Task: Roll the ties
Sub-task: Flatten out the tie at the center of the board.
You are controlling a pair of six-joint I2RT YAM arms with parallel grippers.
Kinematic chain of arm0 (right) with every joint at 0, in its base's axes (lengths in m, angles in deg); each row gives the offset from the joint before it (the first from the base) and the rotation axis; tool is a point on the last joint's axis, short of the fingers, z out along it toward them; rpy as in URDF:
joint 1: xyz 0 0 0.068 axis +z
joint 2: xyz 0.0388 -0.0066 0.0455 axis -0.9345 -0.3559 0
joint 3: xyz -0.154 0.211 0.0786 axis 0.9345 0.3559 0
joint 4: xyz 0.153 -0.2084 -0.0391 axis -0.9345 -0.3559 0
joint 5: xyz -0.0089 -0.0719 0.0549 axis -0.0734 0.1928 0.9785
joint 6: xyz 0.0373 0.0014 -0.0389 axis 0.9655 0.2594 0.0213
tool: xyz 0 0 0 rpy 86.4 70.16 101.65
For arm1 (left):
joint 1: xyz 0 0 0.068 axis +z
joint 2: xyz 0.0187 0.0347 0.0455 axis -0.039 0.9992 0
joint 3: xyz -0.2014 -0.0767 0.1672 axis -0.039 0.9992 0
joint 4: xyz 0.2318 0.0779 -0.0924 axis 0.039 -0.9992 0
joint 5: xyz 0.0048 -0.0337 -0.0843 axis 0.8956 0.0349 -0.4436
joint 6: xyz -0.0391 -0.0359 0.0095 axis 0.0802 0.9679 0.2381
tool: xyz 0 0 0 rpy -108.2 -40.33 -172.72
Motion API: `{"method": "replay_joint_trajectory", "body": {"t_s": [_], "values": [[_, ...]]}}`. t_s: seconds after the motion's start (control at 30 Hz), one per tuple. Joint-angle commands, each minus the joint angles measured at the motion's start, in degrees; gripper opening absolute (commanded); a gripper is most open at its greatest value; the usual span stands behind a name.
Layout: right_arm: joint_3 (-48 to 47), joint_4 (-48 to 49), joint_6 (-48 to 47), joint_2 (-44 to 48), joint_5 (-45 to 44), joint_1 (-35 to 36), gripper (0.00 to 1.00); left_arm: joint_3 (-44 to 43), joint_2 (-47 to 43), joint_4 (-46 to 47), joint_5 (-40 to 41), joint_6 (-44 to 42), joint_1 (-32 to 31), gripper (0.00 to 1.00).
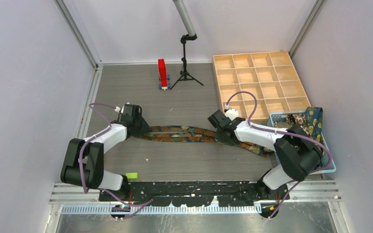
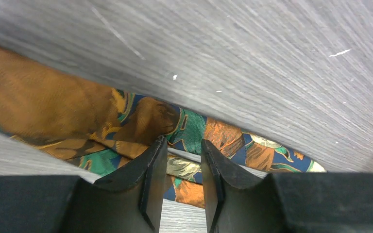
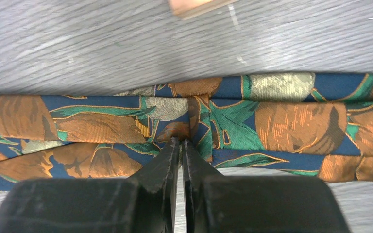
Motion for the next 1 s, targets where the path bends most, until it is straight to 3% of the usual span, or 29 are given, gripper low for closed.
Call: {"method": "replay_joint_trajectory", "body": {"t_s": [0.0,0.17,0.3,0.4,0.63,0.97], "values": [[-1.7,-6.9,-4.4,3.3,-5.7,-0.5,0.12,-5.3,0.3,0.2,-1.9,-2.7,0.2,0.33],[-2.3,-4.9,-12.9,12.6,10.2,-0.1,0.20,-8.0,-8.8,-8.8,1.5,-5.3,0.2,0.33],[-6.6,-3.3,-14.8,13.8,15.5,0.2,0.27,-5.1,-15.3,-14.1,3.3,-5.1,0.2,0.33],[-12.2,-1.8,-15.5,7.5,16.4,0.1,0.27,-0.7,-18.1,-14.5,1.7,-3.4,0.2,0.31],[-36.0,-6.9,-13.5,-14.3,17.8,0.2,0.22,7.1,-18.2,-11.6,-4.4,1.6,-1.1,0.26],[-56.3,-12.5,-11.0,-36.5,22.2,1.0,0.22,8.3,-13.5,-6.3,-3.9,5.5,-8.4,0.25]]}}
